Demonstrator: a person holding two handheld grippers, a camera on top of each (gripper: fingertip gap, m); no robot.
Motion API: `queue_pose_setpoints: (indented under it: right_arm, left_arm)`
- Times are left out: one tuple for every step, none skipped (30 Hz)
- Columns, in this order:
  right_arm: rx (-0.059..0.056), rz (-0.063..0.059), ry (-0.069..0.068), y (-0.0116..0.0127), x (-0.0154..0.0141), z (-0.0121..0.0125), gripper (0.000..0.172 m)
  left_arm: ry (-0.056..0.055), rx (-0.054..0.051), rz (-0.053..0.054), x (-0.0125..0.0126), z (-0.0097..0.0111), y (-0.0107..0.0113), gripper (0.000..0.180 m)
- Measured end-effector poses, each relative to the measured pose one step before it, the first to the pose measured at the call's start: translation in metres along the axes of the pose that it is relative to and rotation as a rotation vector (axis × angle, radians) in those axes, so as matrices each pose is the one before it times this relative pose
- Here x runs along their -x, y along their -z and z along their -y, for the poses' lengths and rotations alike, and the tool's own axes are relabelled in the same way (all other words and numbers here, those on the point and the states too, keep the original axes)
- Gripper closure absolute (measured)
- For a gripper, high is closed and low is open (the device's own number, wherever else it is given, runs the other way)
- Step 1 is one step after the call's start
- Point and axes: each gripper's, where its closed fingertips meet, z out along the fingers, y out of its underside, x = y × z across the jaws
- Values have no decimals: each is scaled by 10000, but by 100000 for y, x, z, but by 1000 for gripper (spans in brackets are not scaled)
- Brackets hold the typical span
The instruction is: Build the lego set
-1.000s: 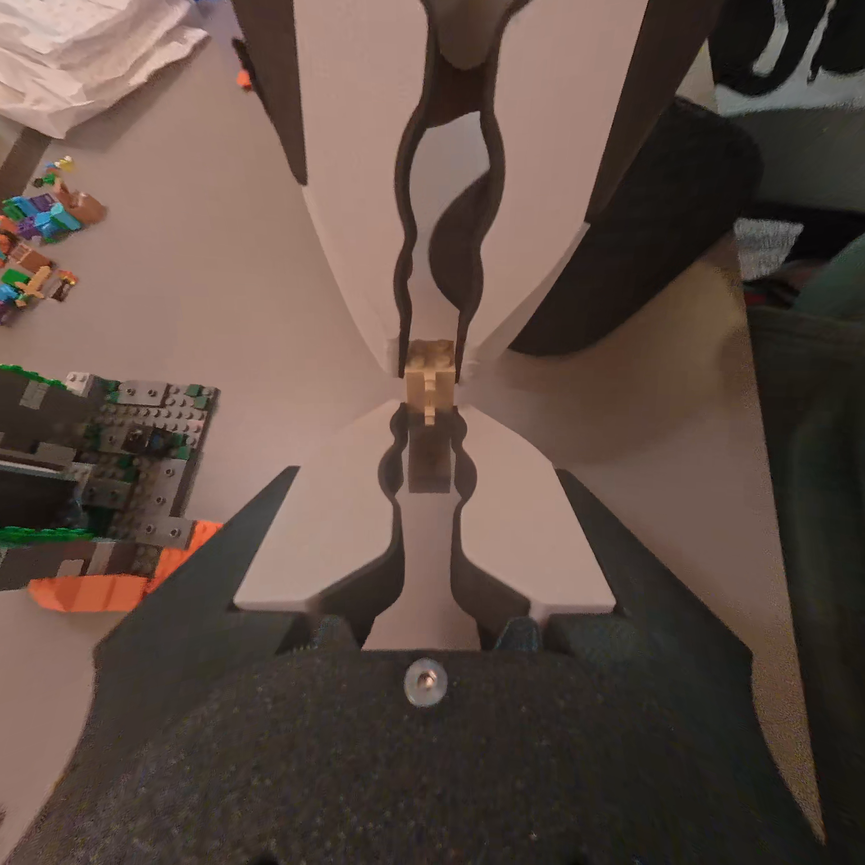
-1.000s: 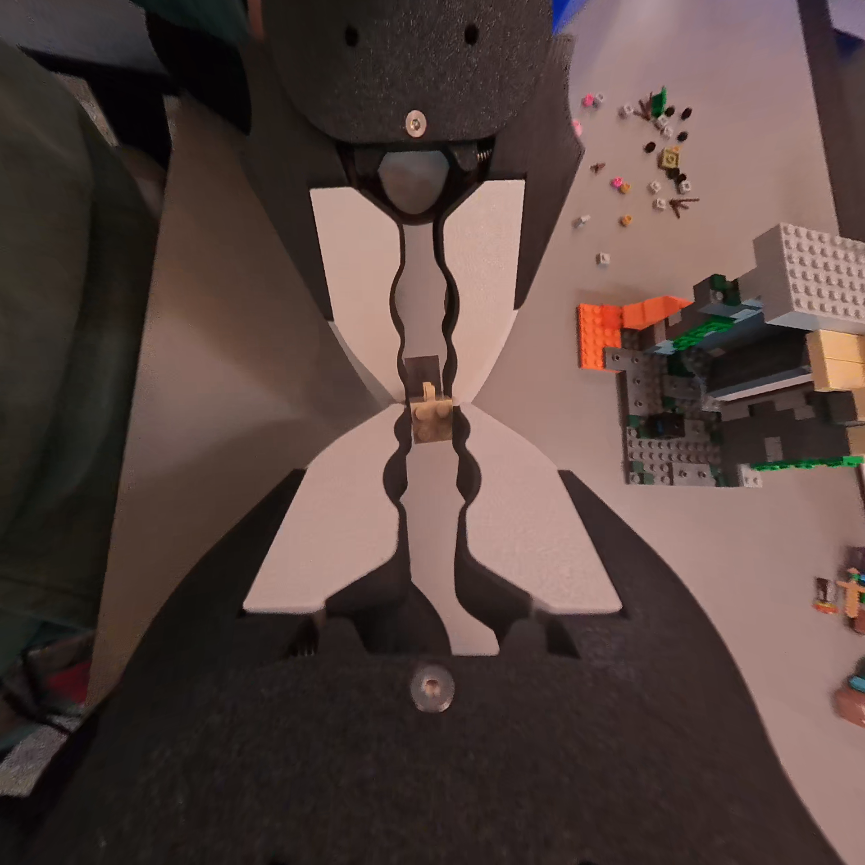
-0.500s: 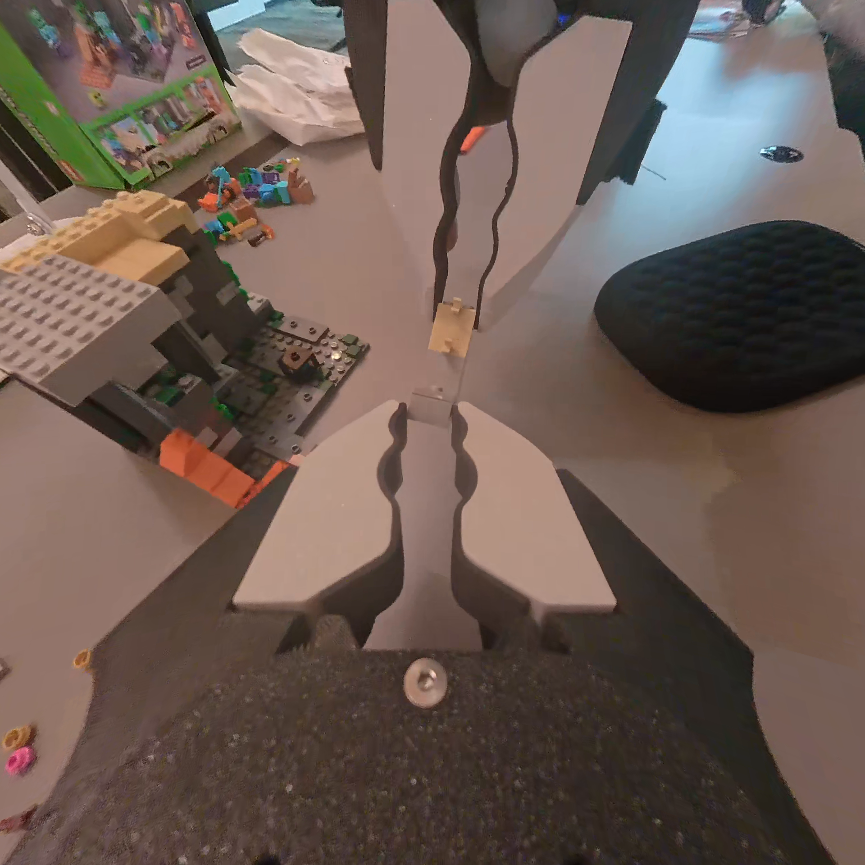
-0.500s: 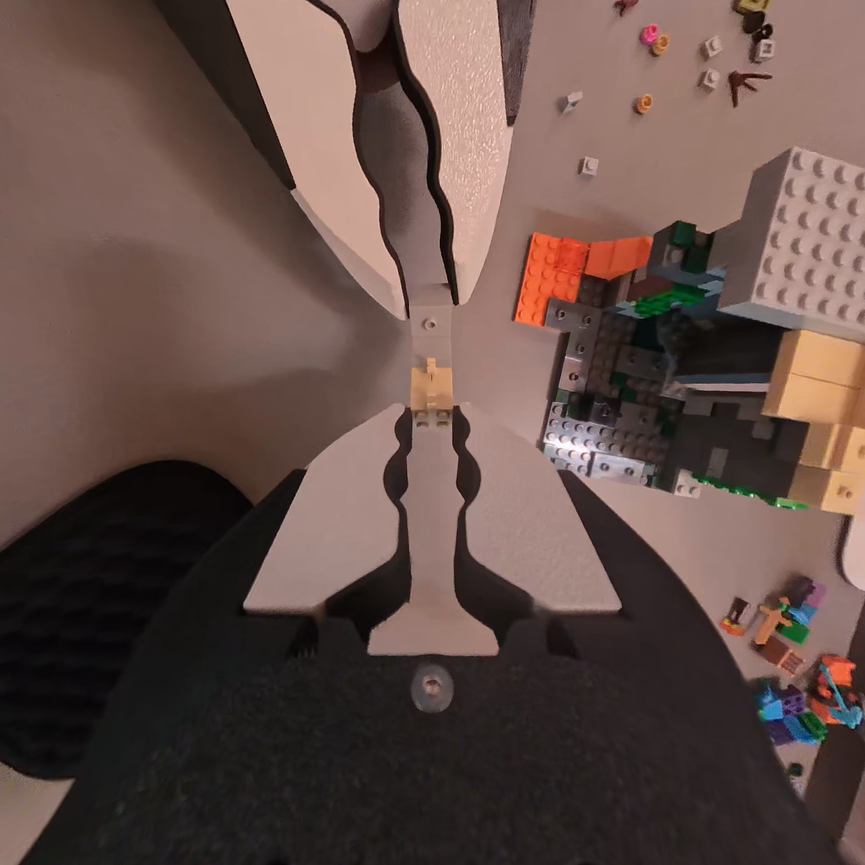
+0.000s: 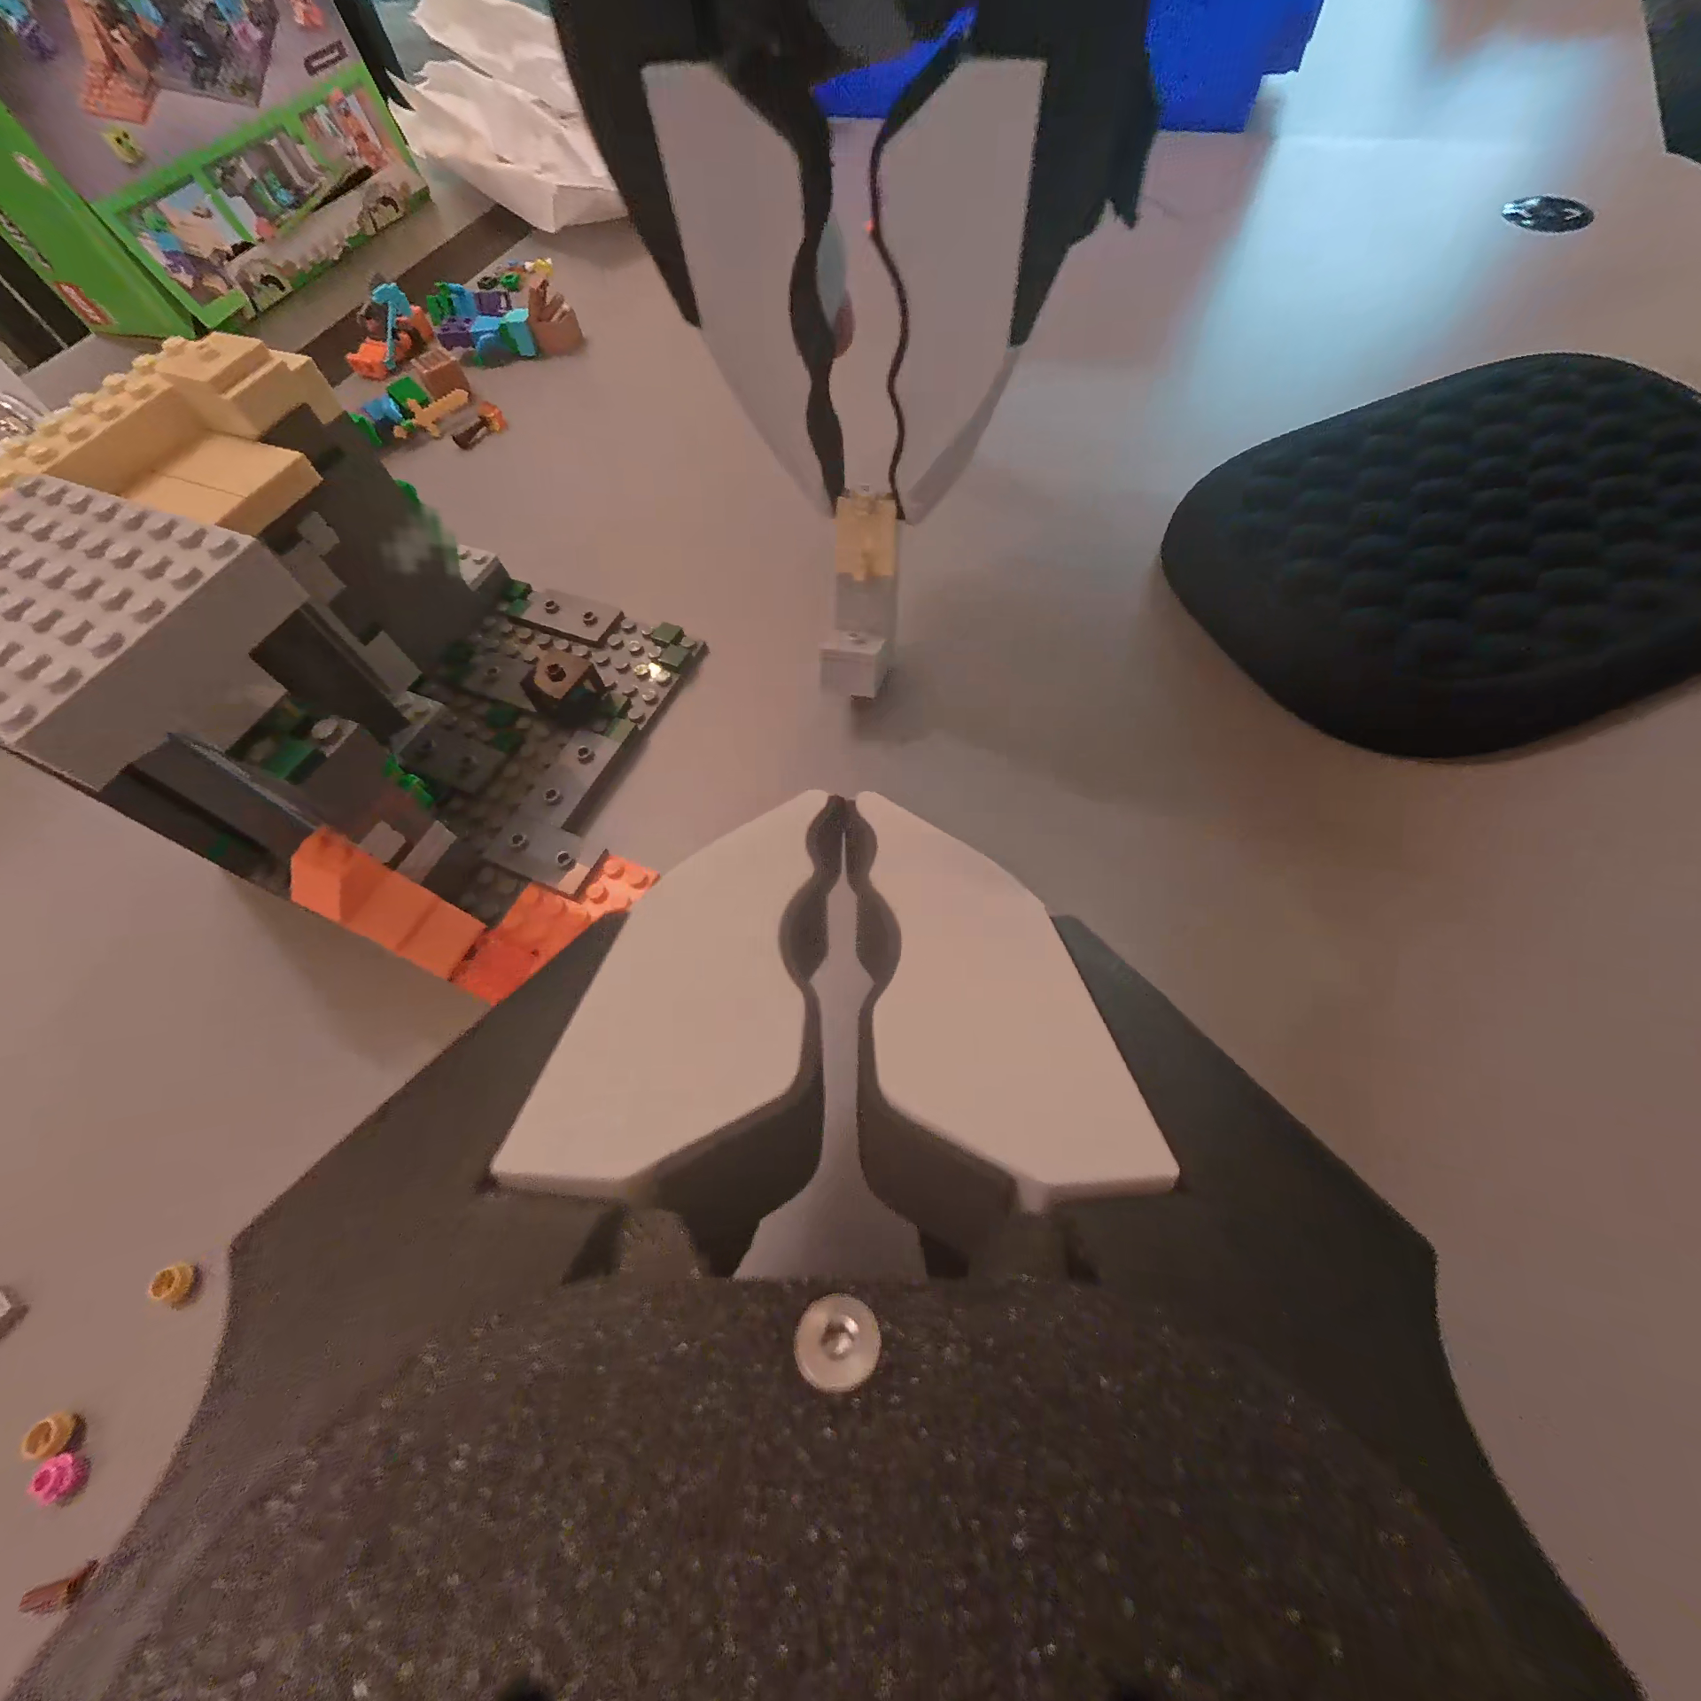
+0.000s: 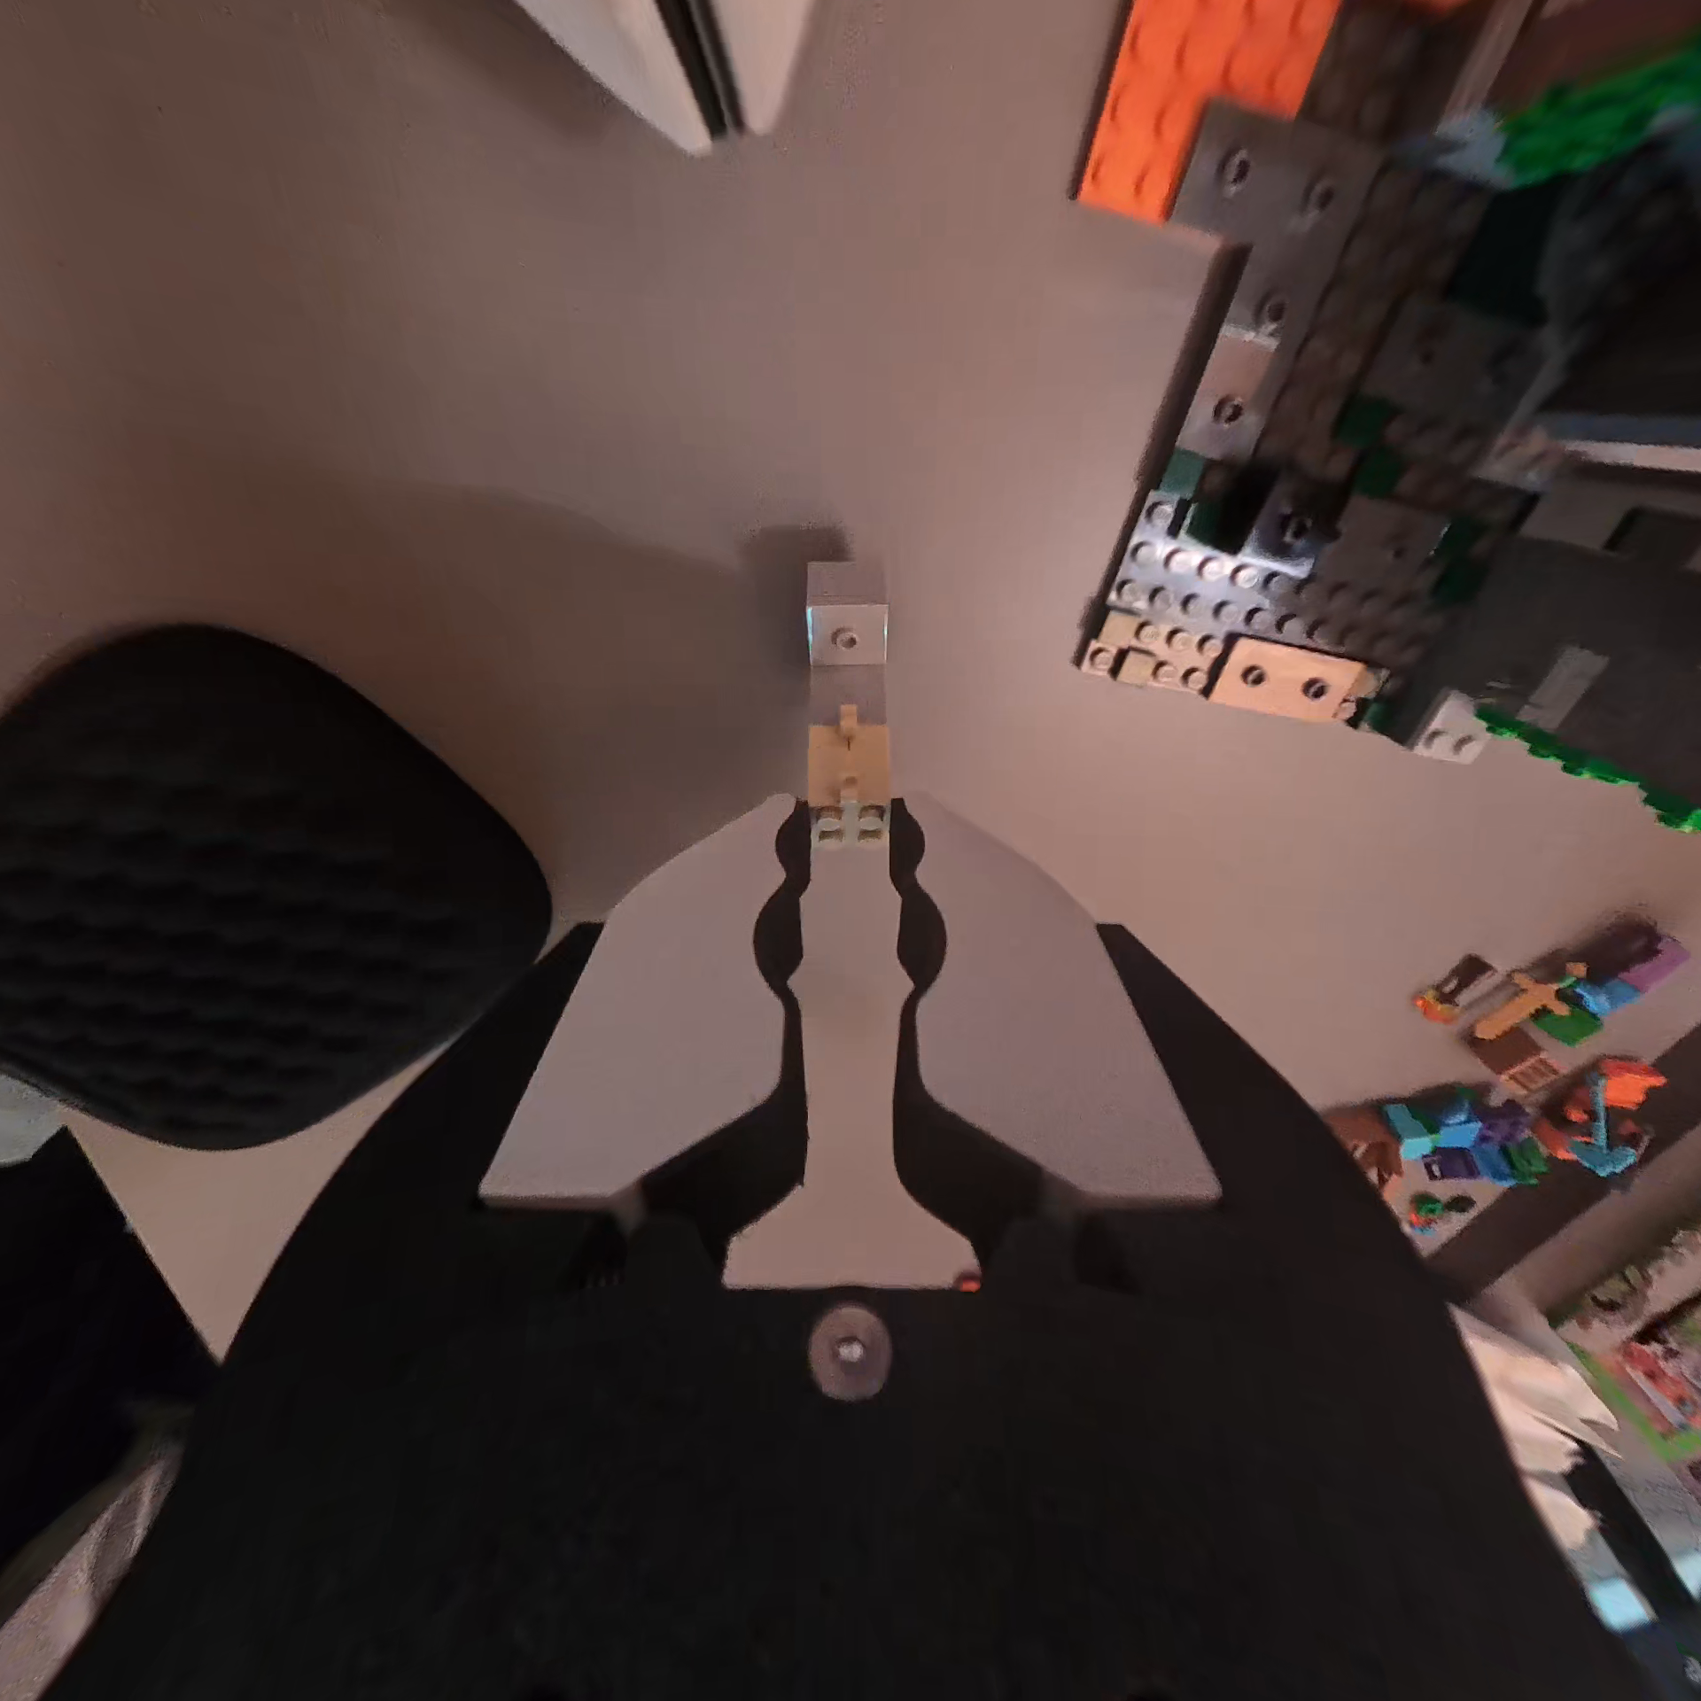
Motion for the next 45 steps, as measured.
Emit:
queue_pose_setpoints:
  right_arm:
    - [271, 17, 20, -56, -199, -133, 156]
    - [197, -33, 13, -34, -224, -7, 156]
    - [197, 30, -26, -39, -128, 15, 156]
    - [76, -44, 3, -19, -190, 198, 156]
    - [-84, -10, 15, 70, -108, 390, 156]
    - [-47, -8, -21, 32, -109, 342, 156]
    - [31, -20, -22, -16, -104, 210, 156]
    - [64, -22, 5, -2, -78, 136, 156]
    - [-47, -45, 15, 29, -60, 232, 156]
    - [-92, -10, -2, 24, -9, 257, 156]
    - [-45, -2, -17, 13, 13, 148, 156]
    - [-47, -43, 12, -8, -28, 137, 155]
    - [-59, -40, 16, -7, -12, 125, 155]
    - [-58, -11, 22, -6, 30, 126, 155]
    - [-73, -37, 24, -7, -19, 163, 155]
    - [-58, -4, 10, -7, 23, 152, 155]
    - [-38, 12, 7, -3, 46, 126, 154]
    - [-52, -7, 9, -14, 19, 146, 154]
    - [-26, -4, 1, -27, 13, 99, 154]
    - [-16, -21, 12, -39, -2, 68, 154]
    - [-29, -1, 9, -19, 27, 65, 153]
    - [-33, 1, -2, -23, 12, 44, 153]
    - [-75, -24, -1, 17, -21, 80, 152]
    - [-119, -11, -17, 56, -11, 104, 151]
    - [-170, 23, -37, 101, 41, 134, 150]
    - [-248, 0, -75, 178, -7, 227, 150]
    - [-282, -30, -115, 257, -58, 250, 149]
    - [-273, 14, -109, 311, 19, 211, 148]
    - [-358, -80, -97, 386, -72, 298, 146]
    - [-455, -188, -106, 468, -185, 415, 145]
    - [-489, -154, -125, 507, -109, 439, 144]
    - [-564, -254, -131, 546, -202, 544, 142]
    - [-658, -349, -127, 581, -285, 659, 141]
    - [-696, -287, -183, 585, -164, 668, 139]
    - [-762, -393, -242, 584, -313, 735, 139]
    - [-864, -560, -268, 641, -522, 833, 139]
    - [-920, -383, -303, 675, -260, 901, 139]
    - [-1023, -488, -399, 742, -385, 1080, 140]
    - [-1083, -608, -461, 789, -561, 1151, 144]
    - [-1019, -559, -431, 764, -493, 1066, 146]
    - [-999, -685, -396, 764, -639, 982, 149]
    - [-939, -794, -375, 755, -821, 825, 154]
    - [-760, -746, -316, 677, -822, 544, 158]
    - [-583, -720, -254, 585, -822, 279, 161]
    - [-449, -654, -205, 490, -797, 85, 164]
  left_arm:
    - [-47, 2, 20, -28, -10, 53, 177]
    - [-74, 53, 65, 64, -83, 16, 178]
    - [-92, 67, 85, 106, -110, -19, 179]
    - [-73, 70, 49, 65, -103, -20, 180]
    - [-36, 30, 31, 43, -43, -7, 180]
    - [-9, -3, 8, 1, 11, 11, 180]
    - [-10, 6, -1, -16, -5, 5, 180]
    - [-27, 16, 17, 5, -23, 4, 180]
    - [-37, 15, 21, 9, -13, 11, 180]
    - [-36, 4, 22, -1, -8, 3, 180]
    - [-27, -3, 19, 13, 7, 2, 180]
    - [-13, 19, 1, -13, -28, -15, 180]
    - [-9, 36, -11, -17, -64, -45, 180]
    - [-20, 27, 20, 10, -51, -27, 180]
    - [-32, 12, 13, 5, -5, -19, 180]
    - [-12, 20, -18, -44, -32, -27, 180]
    - [-2, 28, -14, -29, -50, -34, 180]
    - [-13, 20, 3, 1, -41, -16, 180]
    - [-13, 4, 8, 6, -9, -6, 180]
    - [4, -4, 3, 7, 9, 10, 180]
    - [19, -23, 4, 19, 27, 20, 180]
    - [40, -40, 0, 33, 62, 38, 180]
    - [57, -48, 15, 67, 65, 39, 180]
    - [59, -50, 17, 82, 61, 66, 180]
    - [60, -39, 13, 73, 62, 70, 180]
    - [36, -67, 41, 105, 100, 75, 180]
    - [6, -73, 74, 131, 119, 85, 180]
    - [-3, -54, 88, 138, 96, 82, 180]
    - [-3, -47, 84, 145, 76, 61, 180]
    - [0, -41, 89, 136, 63, 57, 180]
    - [0, -49, 98, 171, 79, 55, 180]
    - [4, -42, 110, 184, 72, 59, 180]
    - [6, -39, 111, 200, 52, 42, 180]
    - [13, -36, 97, 195, 49, 34, 180]
    - [5, -53, 102, 181, 69, 36, 180]
    - [-8, -82, 130, 213, 118, 71, 180]
    - [-1, -97, 127, 194, 164, 82, 180]
    - [7, -122, 114, 173, 194, 100, 180]
    - [1, -152, 129, 198, 249, 100, 180]
    - [-3, -170, 171, 282, 268, 121, 180]
    - [-2, -232, 212, 345, 370, 176, 180]
    - [30, -267, 219, 378, 407, 204, 180]
    - [68, -262, 227, 419, 405, 218, 180]
    - [88, -227, 238, 449, 324, 199, 180]
    - [88, -198, 227, 475, 266, 174, 180]
